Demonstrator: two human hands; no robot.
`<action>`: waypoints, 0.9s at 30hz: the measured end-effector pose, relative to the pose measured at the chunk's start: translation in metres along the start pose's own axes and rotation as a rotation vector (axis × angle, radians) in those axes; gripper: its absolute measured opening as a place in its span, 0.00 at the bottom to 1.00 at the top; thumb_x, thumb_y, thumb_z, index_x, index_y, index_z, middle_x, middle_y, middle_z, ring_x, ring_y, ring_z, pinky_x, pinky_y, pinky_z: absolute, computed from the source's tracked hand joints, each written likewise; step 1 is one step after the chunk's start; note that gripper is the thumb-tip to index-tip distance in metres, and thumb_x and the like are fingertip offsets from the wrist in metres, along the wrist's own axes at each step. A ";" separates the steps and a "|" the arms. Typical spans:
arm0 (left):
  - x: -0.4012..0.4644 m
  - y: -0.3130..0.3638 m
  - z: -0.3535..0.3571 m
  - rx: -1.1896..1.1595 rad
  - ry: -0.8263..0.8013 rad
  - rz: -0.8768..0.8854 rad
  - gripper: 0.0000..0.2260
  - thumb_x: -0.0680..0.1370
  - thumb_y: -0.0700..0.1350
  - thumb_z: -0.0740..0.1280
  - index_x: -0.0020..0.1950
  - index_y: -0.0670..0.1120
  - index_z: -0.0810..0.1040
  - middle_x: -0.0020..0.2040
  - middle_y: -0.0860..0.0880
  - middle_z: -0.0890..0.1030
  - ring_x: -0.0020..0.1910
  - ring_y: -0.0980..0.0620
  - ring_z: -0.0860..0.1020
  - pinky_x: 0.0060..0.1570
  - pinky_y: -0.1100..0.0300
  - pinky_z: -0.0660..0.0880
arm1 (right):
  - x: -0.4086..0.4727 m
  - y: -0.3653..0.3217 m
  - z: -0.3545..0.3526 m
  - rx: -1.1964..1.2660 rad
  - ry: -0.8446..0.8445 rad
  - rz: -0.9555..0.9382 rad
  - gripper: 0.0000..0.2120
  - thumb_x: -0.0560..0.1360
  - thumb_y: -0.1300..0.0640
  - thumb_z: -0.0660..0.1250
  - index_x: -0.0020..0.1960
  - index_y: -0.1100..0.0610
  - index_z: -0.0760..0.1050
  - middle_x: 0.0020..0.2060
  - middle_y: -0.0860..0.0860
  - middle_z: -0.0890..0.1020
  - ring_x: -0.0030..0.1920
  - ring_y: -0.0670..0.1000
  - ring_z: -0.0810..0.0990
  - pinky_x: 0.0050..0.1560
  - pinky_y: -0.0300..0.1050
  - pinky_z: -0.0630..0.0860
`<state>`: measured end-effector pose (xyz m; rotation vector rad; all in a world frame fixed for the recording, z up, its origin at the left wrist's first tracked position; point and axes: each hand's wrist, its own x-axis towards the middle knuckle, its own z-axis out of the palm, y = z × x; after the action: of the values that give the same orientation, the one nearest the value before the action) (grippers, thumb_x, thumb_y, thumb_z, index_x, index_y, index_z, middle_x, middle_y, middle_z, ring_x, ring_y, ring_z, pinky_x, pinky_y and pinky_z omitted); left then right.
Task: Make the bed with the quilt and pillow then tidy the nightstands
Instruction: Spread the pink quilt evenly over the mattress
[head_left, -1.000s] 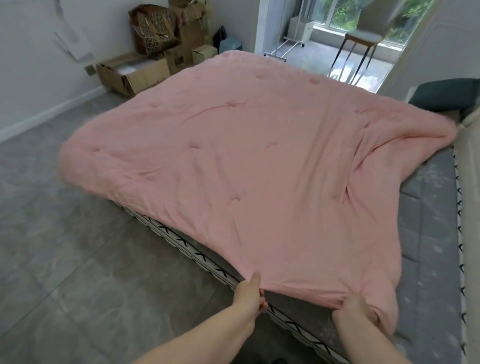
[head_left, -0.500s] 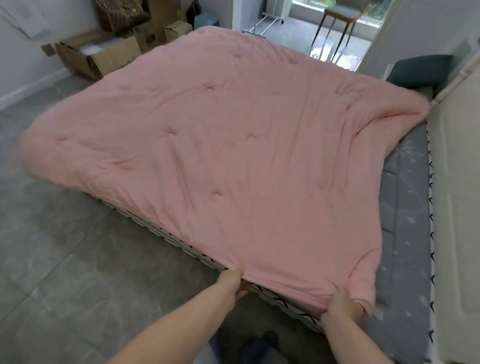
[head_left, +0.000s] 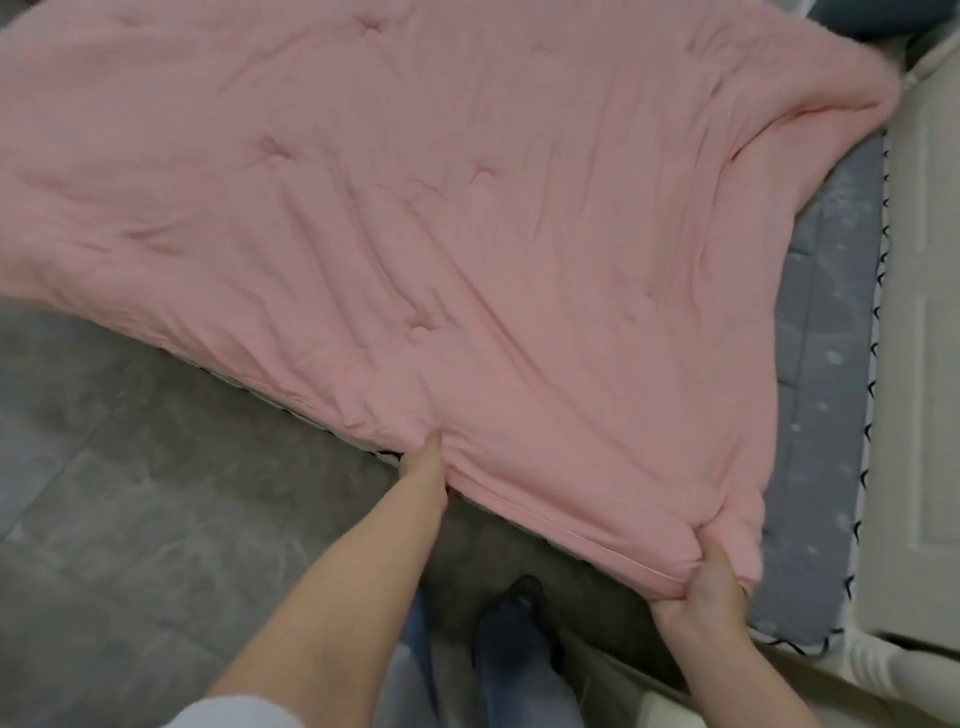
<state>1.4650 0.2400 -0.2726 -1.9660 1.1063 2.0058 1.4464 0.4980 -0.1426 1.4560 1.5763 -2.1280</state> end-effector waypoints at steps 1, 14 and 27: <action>-0.001 -0.006 0.002 0.116 0.039 0.051 0.25 0.79 0.54 0.62 0.68 0.37 0.71 0.62 0.39 0.77 0.57 0.41 0.77 0.59 0.51 0.74 | 0.004 0.000 -0.002 -0.010 -0.011 -0.009 0.17 0.76 0.55 0.68 0.64 0.47 0.76 0.51 0.48 0.85 0.51 0.51 0.83 0.51 0.54 0.81; 0.022 -0.068 -0.039 0.669 -0.009 -0.198 0.12 0.79 0.41 0.60 0.40 0.35 0.76 0.30 0.40 0.73 0.27 0.47 0.70 0.31 0.59 0.70 | 0.058 0.030 -0.052 -0.396 0.191 0.442 0.19 0.81 0.59 0.62 0.71 0.60 0.67 0.51 0.58 0.78 0.49 0.54 0.79 0.54 0.39 0.78; -0.059 -0.025 0.047 0.857 -0.459 -0.004 0.07 0.80 0.45 0.60 0.42 0.48 0.71 0.31 0.51 0.76 0.26 0.55 0.71 0.26 0.67 0.65 | 0.062 0.016 -0.065 -0.525 0.111 0.411 0.05 0.80 0.61 0.60 0.54 0.60 0.73 0.60 0.59 0.77 0.68 0.59 0.73 0.66 0.52 0.70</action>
<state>1.4494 0.3076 -0.2345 -1.0199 1.4690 1.4616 1.4630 0.5683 -0.1982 1.5486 1.5401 -1.3074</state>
